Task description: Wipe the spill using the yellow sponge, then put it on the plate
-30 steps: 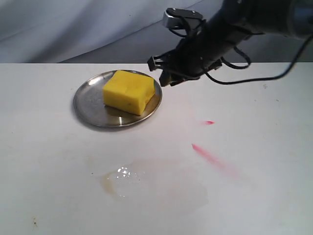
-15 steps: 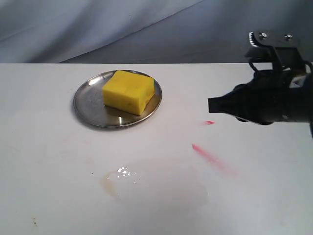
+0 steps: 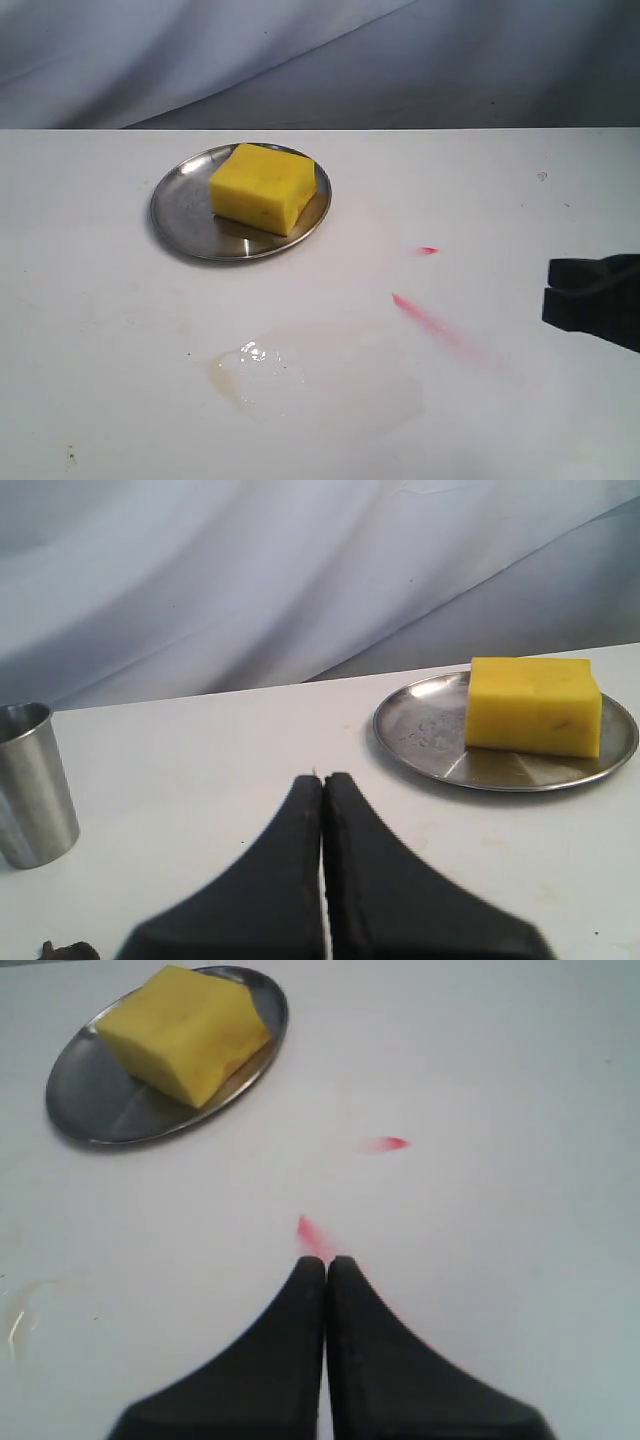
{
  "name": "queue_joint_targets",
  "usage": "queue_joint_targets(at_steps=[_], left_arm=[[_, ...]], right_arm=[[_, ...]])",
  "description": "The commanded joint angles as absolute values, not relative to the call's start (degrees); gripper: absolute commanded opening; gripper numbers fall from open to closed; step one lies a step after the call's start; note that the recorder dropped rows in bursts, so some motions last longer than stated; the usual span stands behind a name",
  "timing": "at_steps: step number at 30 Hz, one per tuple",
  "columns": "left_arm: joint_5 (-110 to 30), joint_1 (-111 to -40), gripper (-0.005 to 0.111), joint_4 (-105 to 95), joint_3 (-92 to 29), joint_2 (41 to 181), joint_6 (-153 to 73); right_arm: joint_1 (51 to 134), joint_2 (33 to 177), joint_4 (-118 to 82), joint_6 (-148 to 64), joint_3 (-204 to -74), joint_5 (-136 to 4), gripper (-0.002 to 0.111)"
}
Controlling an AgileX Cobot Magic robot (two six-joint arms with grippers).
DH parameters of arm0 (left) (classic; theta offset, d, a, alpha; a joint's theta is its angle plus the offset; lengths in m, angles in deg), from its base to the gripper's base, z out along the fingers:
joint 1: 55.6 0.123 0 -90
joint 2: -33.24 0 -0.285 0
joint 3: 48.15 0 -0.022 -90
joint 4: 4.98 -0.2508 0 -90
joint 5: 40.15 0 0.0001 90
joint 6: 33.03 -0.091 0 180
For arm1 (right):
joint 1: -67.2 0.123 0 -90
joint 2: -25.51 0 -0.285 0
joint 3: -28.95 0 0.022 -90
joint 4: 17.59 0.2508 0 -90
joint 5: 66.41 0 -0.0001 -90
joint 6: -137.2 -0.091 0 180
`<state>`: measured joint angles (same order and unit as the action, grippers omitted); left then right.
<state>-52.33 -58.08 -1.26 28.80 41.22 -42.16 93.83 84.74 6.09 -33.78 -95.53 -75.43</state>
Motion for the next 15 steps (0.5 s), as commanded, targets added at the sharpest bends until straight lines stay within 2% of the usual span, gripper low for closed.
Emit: queue_joint_targets(at_steps=[1, 8, 15], left_arm=[[-51.92, -58.37, 0.0, -1.03, 29.06, 41.03, -42.18], [-51.92, -58.37, 0.0, -1.03, 29.06, 41.03, -42.18], [-51.92, -58.37, 0.0, -1.03, 29.06, 41.03, -42.18]], right_arm=[[89.14, 78.82, -5.45, -46.35, -89.45, -71.19, 0.0], [81.58, 67.15, -11.87, -49.72, -80.66, -62.39, 0.0], [75.52, 54.22, -15.65, -51.17, -74.17, -62.21, 0.0]])
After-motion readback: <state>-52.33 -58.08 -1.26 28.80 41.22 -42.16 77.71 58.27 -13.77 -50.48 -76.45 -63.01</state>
